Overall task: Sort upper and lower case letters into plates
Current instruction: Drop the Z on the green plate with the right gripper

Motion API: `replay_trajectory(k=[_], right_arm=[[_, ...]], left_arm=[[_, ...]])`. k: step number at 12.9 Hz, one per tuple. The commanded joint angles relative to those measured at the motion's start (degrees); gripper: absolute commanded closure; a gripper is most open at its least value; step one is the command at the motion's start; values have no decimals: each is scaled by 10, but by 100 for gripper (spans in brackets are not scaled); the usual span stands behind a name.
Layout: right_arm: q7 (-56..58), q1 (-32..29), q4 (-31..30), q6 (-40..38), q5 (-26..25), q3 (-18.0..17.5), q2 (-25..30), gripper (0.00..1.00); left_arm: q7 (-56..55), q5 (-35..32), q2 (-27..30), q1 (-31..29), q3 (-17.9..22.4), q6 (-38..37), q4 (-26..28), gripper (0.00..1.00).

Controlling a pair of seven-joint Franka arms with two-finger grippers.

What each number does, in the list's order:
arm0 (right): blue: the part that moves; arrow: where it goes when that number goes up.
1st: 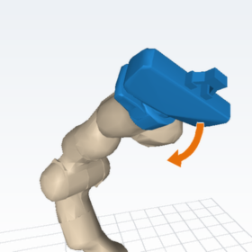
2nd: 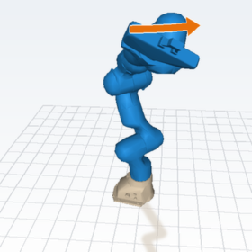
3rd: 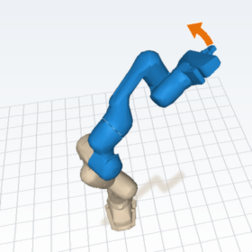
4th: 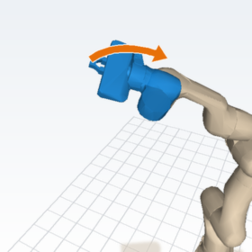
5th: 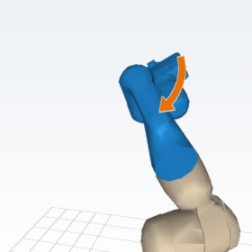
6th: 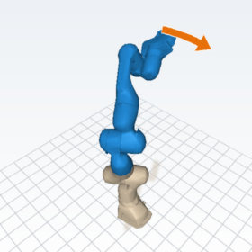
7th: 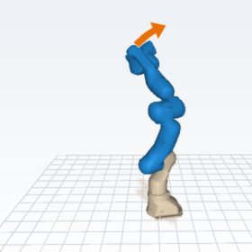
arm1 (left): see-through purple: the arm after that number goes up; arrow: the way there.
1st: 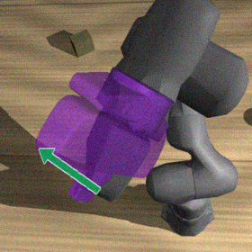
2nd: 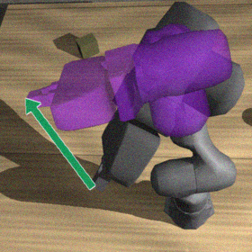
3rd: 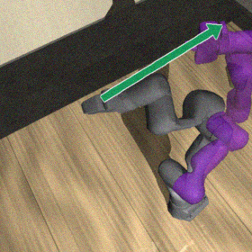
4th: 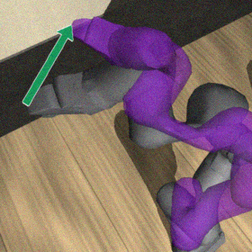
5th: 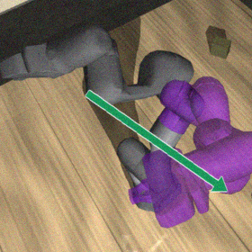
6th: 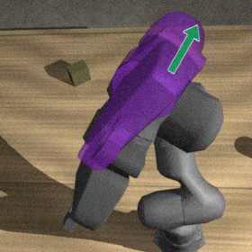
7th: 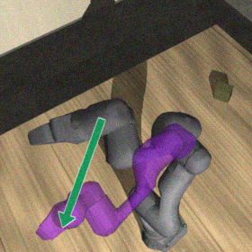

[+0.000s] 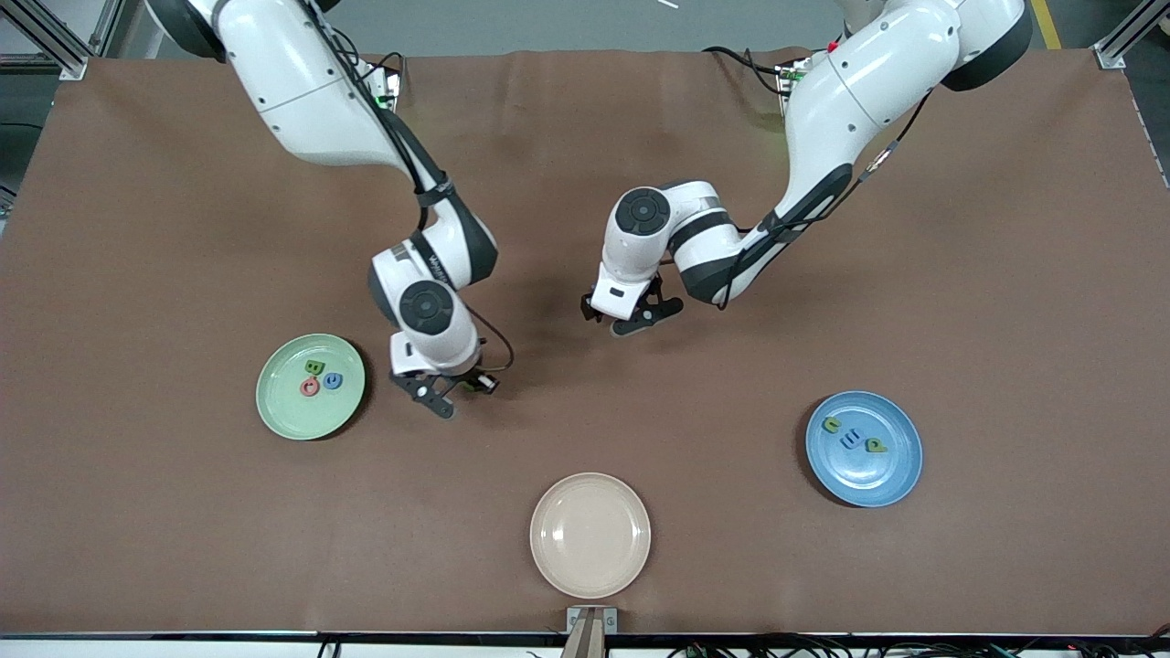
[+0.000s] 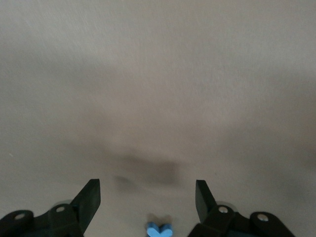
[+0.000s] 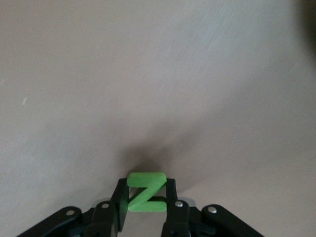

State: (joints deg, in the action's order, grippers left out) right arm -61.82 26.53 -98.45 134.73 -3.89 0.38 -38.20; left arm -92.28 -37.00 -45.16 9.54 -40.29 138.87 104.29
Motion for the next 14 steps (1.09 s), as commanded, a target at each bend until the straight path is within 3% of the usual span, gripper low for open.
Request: replay_trajectory(k=[1, 7, 12, 13, 14], right_arm=[[133, -81, -14, -54, -10, -11, 59, 100], [405, -235, -30, -59, -9, -13, 67, 100], [412, -234, -61, -19, -6, -15, 45, 99], [412, -232, -61, -18, -6, -15, 44, 99], [412, -231, -61, -18, -5, -15, 43, 98]], left_arm=[[-27, -14, 0, 24, 13, 13, 0, 18], [-48, -14, -8, 48, 15, 12, 3, 28], [-48, -14, -11, 50, 15, 11, 13, 42], [-48, -15, -11, 50, 15, 11, 14, 48], [-48, -15, -11, 50, 15, 11, 14, 61]])
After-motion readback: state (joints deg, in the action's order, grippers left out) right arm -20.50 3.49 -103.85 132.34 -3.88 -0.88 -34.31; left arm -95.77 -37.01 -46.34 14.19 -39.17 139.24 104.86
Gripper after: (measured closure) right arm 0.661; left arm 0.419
